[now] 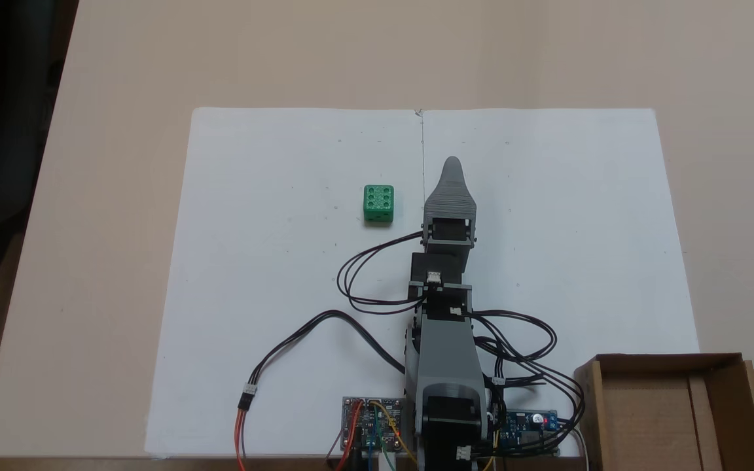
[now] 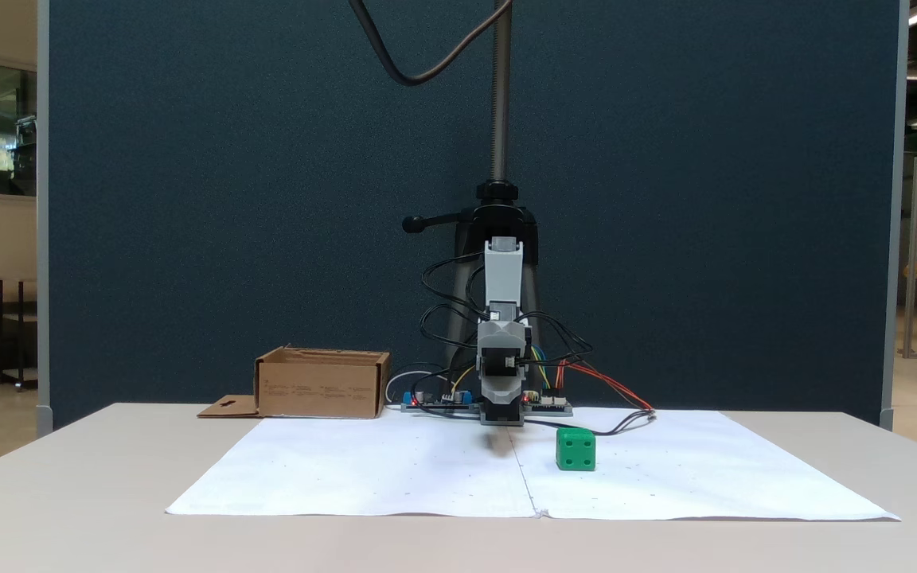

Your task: Grasp a green dice and put it in the bin.

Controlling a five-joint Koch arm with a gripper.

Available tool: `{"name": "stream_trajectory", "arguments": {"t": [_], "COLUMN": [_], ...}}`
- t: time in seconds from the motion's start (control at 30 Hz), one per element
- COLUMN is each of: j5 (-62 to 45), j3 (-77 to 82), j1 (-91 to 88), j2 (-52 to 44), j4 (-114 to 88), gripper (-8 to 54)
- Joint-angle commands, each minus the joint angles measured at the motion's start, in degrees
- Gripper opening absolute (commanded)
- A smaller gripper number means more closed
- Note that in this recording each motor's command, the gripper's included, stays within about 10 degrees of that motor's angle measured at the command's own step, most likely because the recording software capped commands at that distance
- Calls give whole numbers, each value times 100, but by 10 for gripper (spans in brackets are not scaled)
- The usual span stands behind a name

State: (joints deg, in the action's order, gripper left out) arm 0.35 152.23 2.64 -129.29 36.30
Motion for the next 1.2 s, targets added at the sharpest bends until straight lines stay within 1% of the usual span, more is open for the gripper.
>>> {"name": "stream_trajectory", "arguments": {"t": [0.0, 0.37, 0.47, 0.57, 0.67, 0.7, 0.73, 0.77, 0.87, 1.03, 1.17], "j5": [-369, -325, -299, -352, -352, -352, -352, -352, -352, -352, -352], "j3": [1000, 1000, 1000, 1000, 993, 694, -1000, -1782, -2936, -4138, -5265], "j1": [-246, -211, -246, -246, -158, -141, -88, -9, 141, 343, 387], "j2": [-615, -615, -633, -624, -624, -624, -633, -633, -624, -606, -580], "j4": [1000, 1000, 1000, 1000, 1000, 1000, 1000, 88, -1441, -3250, -5148], "gripper": [447, 448, 439, 415, 415, 416, 416, 416, 417, 417, 417]}}
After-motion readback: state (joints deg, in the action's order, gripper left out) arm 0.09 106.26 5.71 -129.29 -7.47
